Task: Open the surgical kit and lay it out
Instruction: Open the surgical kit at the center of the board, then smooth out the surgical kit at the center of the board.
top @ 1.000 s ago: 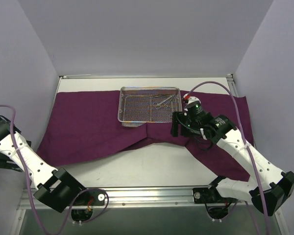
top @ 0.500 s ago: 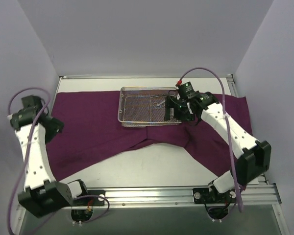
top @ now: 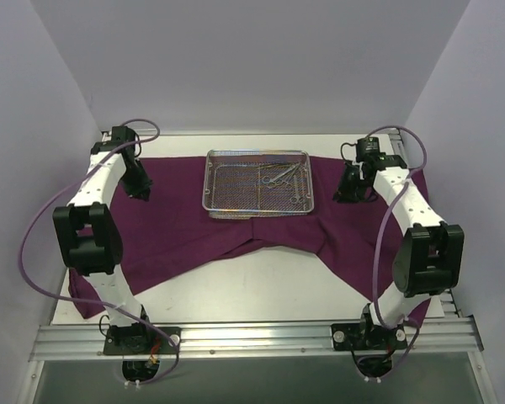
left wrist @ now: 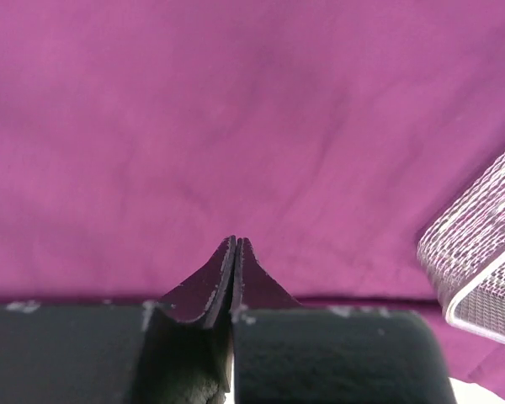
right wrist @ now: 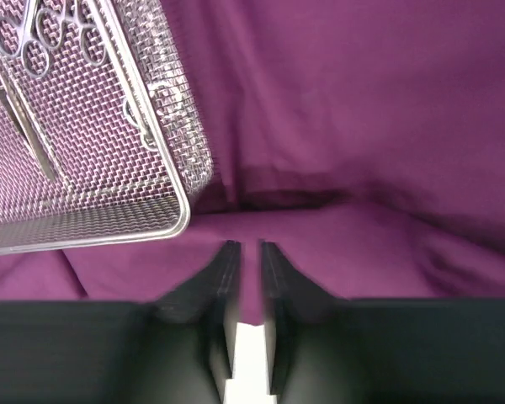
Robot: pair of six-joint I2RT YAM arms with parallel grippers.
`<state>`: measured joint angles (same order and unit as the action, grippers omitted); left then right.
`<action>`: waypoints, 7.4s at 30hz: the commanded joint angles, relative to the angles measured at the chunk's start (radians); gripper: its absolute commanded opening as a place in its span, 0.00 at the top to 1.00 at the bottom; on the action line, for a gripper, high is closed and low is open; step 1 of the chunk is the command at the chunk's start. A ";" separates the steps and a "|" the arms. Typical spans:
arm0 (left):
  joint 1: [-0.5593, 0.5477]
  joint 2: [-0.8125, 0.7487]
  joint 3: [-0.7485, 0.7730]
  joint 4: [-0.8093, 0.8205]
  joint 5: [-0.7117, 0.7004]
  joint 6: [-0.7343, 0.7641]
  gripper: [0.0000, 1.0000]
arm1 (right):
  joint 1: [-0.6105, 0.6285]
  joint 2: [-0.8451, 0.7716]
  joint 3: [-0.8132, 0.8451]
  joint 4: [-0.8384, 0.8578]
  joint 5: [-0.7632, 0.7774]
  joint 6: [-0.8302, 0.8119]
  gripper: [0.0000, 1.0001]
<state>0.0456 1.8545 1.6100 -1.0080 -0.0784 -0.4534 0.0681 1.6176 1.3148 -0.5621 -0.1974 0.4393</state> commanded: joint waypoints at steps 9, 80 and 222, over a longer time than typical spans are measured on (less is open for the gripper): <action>-0.004 0.259 0.203 0.080 0.227 0.076 0.98 | 0.082 0.214 0.021 0.136 -0.120 0.041 1.00; 0.208 1.020 1.120 0.022 0.494 -0.119 0.94 | -0.251 1.077 0.914 0.002 0.174 -0.100 1.00; 0.040 0.214 0.043 0.092 0.351 -0.040 0.91 | 0.188 0.097 -0.026 -0.106 0.093 0.032 1.00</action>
<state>0.0868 2.0014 1.5864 -0.9100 0.2150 -0.4736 0.3374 1.6314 1.2175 -0.5945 -0.2329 0.5087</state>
